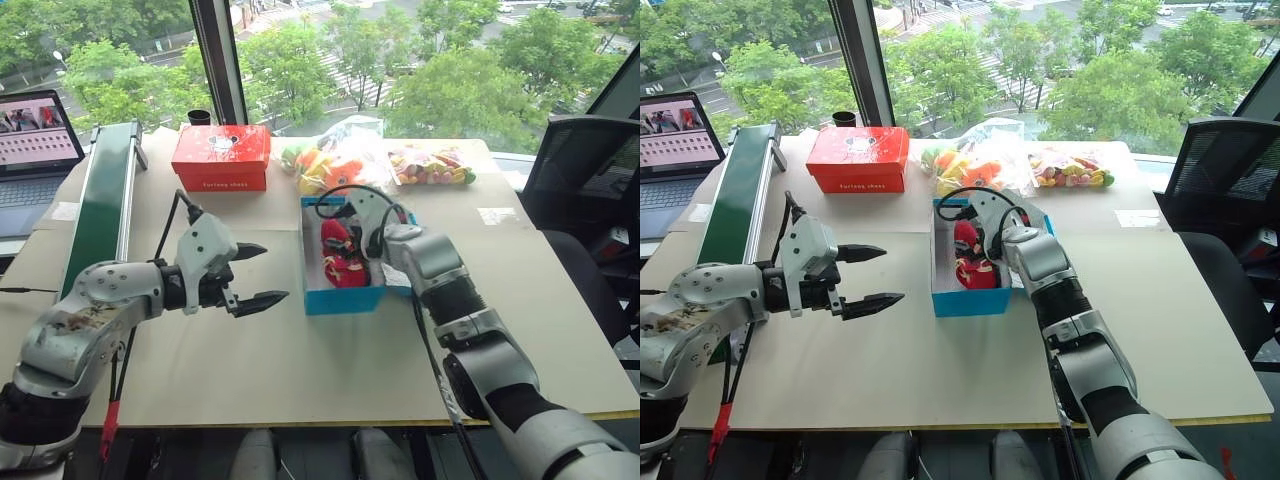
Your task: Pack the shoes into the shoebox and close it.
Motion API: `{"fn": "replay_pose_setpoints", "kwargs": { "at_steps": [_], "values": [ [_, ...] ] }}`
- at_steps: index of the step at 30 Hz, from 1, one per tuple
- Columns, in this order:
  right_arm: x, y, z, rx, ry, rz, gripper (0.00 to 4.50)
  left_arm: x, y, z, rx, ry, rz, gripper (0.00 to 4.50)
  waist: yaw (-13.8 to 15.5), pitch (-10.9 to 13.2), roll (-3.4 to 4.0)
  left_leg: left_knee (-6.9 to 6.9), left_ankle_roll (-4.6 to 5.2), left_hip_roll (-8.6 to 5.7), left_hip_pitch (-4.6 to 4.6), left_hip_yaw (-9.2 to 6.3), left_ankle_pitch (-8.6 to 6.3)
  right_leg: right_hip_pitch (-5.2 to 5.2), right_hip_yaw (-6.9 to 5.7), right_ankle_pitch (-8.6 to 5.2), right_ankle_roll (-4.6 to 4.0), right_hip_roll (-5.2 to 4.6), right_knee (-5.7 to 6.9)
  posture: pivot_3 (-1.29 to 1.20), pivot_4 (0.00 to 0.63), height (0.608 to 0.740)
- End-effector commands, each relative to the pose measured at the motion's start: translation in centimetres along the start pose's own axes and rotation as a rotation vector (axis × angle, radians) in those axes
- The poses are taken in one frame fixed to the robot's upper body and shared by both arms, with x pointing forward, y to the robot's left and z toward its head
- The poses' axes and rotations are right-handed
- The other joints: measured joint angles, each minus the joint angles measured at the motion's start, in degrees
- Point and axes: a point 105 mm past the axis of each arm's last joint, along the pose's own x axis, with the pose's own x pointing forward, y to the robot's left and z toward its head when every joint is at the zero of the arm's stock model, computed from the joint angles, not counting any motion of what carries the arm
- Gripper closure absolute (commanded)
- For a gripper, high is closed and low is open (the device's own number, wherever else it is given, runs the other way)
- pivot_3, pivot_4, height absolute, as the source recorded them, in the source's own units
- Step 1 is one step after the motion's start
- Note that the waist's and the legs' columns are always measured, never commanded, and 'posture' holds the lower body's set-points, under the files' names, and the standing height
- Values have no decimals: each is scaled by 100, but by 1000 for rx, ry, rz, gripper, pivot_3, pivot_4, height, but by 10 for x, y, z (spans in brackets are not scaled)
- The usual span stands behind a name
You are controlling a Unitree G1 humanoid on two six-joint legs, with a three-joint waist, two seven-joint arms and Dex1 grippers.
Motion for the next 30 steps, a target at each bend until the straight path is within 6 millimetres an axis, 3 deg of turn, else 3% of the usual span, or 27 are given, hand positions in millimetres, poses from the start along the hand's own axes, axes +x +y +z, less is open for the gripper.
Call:
{"fn": "replay_pose_setpoints", "kwargs": {
  "at_steps": [1, 5, 10, 11, 14, 18, 23, 30],
  "values": [
    [-14, -6, 51, -85, -186, -62, 26, -4, 4, 11, 57, -20, 30, 0, -4, 0, 0, 0, 0, 0, 0, 0, 0, -1, 0, 0, 0, 0, 1, 0, 150, 739],
    [-34, 7, 95, -58, -417, 20, 26, -11, 31, 9, 64, -8, 200, 0, -22, 0, 0, 0, 0, 1, 0, 0, 0, -5, 2, 0, 0, 1, 4, 0, 150, 739],
    [-58, 19, 113, -32, -574, 187, 26, -37, 82, -14, 30, 56, 526, 0, -25, 1, 1, 0, 0, 1, 0, 0, 0, -5, 1, 0, 0, 1, 6, 0, 150, 739],
    [-61, 23, 113, -20, -584, 234, 26, -41, 87, -17, 20, 60, 559, 0, -17, 1, 1, 0, 0, 1, 0, 0, 0, -5, 1, 0, 0, 1, 6, 0, 150, 739],
    [-94, 58, 98, -75, -626, 615, 26, -86, 126, -34, -113, 11, 904, 0, 22, 1, 1, 0, 0, 1, 0, -1, 0, -1, -2, 0, 0, -1, 4, 0, 150, 739],
    [-105, 74, 80, -111, -592, 762, 26, -123, 144, -48, -210, -48, 1202, 0, 22, 2, -2, 6, 0, 4, -1, -4, 0, 4, -10, 1, -1, -2, 6, 0, 150, 739],
    [-103, 88, 67, -76, -550, 842, 26, -156, 145, -81, -332, -31, 1417, 0, -3, 2, -2, 33, 0, 10, 5, -7, 0, 16, -12, 8, -4, 5, 15, 0, 150, 739],
    [-98, 106, 52, -121, -519, 876, 26, -177, 142, -108, -363, 26, 1496, 0, 29, 2, -3, 32, -2, 11, 4, -9, -1, 16, -18, 8, -4, 4, 11, 0, 150, 739]
  ]
}}
